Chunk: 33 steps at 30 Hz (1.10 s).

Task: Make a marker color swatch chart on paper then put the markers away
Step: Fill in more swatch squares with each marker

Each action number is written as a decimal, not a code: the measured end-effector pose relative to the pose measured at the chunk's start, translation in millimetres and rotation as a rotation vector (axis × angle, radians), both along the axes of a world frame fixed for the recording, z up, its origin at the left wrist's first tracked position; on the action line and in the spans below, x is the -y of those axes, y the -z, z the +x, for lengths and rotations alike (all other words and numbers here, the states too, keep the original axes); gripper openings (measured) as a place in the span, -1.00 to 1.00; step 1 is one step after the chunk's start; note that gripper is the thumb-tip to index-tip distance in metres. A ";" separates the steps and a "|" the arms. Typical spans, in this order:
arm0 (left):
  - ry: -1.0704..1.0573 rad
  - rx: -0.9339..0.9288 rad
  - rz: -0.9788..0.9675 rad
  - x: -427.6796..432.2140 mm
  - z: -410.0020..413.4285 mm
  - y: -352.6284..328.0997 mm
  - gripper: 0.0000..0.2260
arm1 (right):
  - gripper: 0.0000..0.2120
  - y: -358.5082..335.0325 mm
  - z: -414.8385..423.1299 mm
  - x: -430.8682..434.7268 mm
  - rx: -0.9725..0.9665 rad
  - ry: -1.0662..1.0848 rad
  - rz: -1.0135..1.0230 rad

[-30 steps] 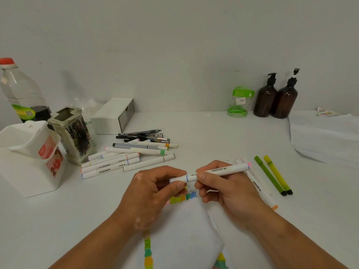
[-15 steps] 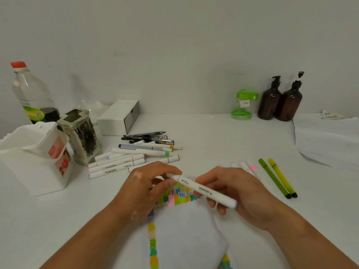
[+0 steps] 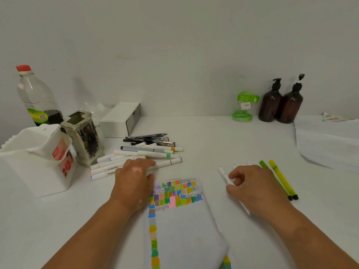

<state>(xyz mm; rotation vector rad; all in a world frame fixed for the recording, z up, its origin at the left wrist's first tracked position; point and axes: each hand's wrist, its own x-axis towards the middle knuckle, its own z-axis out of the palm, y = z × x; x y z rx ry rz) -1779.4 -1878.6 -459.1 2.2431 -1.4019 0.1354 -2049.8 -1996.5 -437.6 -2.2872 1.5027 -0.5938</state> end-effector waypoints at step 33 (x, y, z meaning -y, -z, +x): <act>0.486 -1.310 -0.341 -11.8 -32.5 -18.5 -0.75 | -0.75 -1.6 28.4 -35.1 0.509 -0.341 0.174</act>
